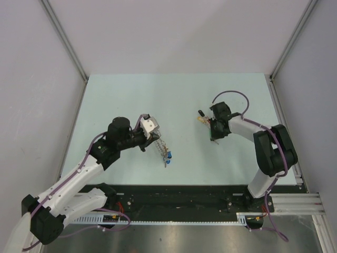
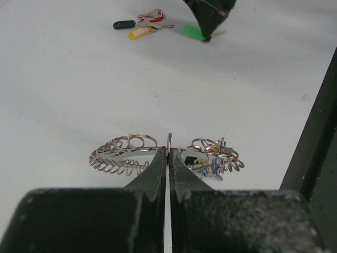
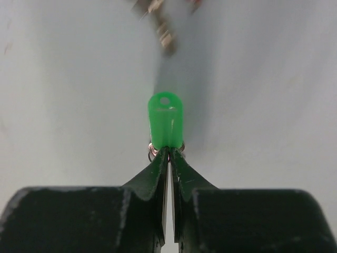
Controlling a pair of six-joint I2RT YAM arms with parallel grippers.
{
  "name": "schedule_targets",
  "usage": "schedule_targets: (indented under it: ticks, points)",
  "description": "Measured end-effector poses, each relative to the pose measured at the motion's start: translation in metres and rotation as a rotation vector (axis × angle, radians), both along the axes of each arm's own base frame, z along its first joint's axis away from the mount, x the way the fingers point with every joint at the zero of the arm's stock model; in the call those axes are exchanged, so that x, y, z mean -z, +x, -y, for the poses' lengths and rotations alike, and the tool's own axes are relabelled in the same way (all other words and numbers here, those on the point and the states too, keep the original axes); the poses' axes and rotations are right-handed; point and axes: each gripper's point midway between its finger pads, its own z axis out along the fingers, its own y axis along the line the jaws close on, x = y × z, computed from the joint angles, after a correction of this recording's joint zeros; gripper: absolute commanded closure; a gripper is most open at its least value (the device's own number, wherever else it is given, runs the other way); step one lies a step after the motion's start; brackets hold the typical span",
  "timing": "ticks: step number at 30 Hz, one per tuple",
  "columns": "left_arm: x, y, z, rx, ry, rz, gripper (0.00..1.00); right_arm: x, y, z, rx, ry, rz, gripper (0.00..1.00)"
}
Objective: Put the keys on the keyring
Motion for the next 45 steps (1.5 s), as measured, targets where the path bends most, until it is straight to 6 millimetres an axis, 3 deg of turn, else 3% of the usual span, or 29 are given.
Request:
schedule_targets:
  ticks: [3, 4, 8, 13, 16, 20, 28, 36, 45]
  points:
    - [-0.001, 0.0, 0.0, 0.0, -0.002, 0.003, 1.0, 0.0, -0.038, -0.026, -0.057, 0.015, -0.048, 0.88]
    - [-0.001, 0.0, 0.0, 0.0, -0.002, 0.003, 1.0, -0.001, -0.047, -0.033, -0.07, 0.021, -0.058, 0.79]
    - [-0.001, 0.0, 0.0, 0.0, -0.003, 0.004, 0.99, -0.017, -0.073, -0.065, -0.127, 0.066, -0.046, 0.64]
    - [-0.006, 0.0, -0.002, -0.01, -0.009, 0.021, 1.0, -0.049, -0.071, -0.072, -0.166, 0.1, 0.045, 0.63]
    - [-0.011, 0.001, -0.006, -0.032, -0.011, 0.042, 1.0, -0.055, -0.068, -0.067, -0.172, 0.064, 0.063, 0.63]
    - [-0.016, 0.003, -0.01, -0.055, -0.013, 0.062, 0.99, -0.048, -0.075, -0.058, -0.223, 0.002, 0.036, 0.62]
    - [-0.02, 0.008, -0.018, -0.106, -0.006, 0.087, 1.0, -0.039, -0.089, -0.058, -0.534, -0.186, 0.05, 0.64]
    - [-0.026, 0.012, -0.026, -0.155, -0.004, 0.117, 1.0, -0.028, -0.084, -0.067, -0.764, -0.357, 0.037, 0.68]
    - [-0.028, 0.014, -0.03, -0.176, 0.0, 0.126, 0.99, -0.012, -0.084, -0.066, -0.863, -0.419, -0.014, 0.73]
